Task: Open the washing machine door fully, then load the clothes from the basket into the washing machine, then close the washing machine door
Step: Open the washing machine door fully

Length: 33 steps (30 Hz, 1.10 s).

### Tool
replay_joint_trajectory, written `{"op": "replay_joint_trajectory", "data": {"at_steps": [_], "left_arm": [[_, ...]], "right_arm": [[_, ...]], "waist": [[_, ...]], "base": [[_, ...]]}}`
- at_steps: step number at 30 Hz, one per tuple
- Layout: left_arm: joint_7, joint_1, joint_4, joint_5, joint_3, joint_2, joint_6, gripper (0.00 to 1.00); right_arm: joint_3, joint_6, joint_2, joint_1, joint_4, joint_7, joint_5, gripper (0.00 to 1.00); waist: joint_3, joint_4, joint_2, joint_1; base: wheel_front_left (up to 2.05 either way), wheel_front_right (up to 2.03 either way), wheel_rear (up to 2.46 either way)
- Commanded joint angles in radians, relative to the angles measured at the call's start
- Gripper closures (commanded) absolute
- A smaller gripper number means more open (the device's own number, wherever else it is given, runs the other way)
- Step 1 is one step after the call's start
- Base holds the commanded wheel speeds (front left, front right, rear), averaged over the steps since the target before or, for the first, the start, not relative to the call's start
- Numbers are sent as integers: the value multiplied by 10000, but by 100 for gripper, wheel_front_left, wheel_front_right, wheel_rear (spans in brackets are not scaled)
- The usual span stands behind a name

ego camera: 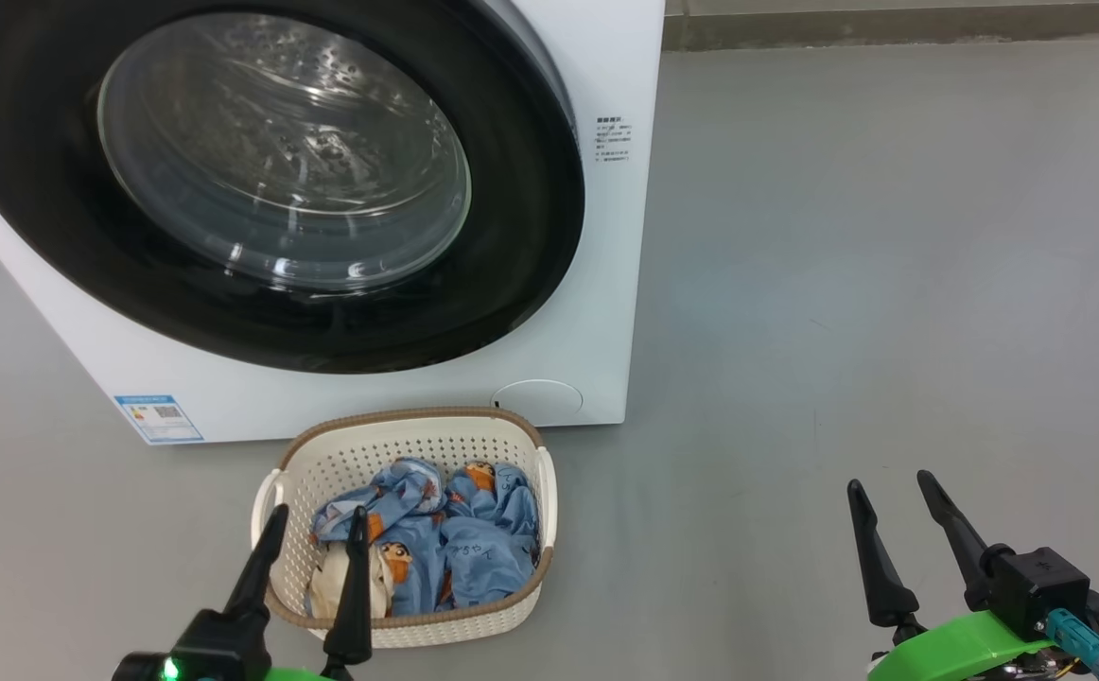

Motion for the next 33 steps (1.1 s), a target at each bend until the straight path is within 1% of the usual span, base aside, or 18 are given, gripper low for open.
{"op": "replay_joint_trajectory", "data": {"at_steps": [1, 33], "left_arm": [[-65, -289, -306, 47, 320, 58, 85, 0], [-65, -211, -322, 81, 250, 58, 159, 0]], "right_arm": [[224, 16, -70, -426, -224, -119, 95, 0], [263, 16, -70, -372, -240, -120, 126, 0]], "waist": [[-3, 6, 0, 0], [-66, 34, 0, 0]], "base": [[9, 9, -19], [0, 0, 0]]}}
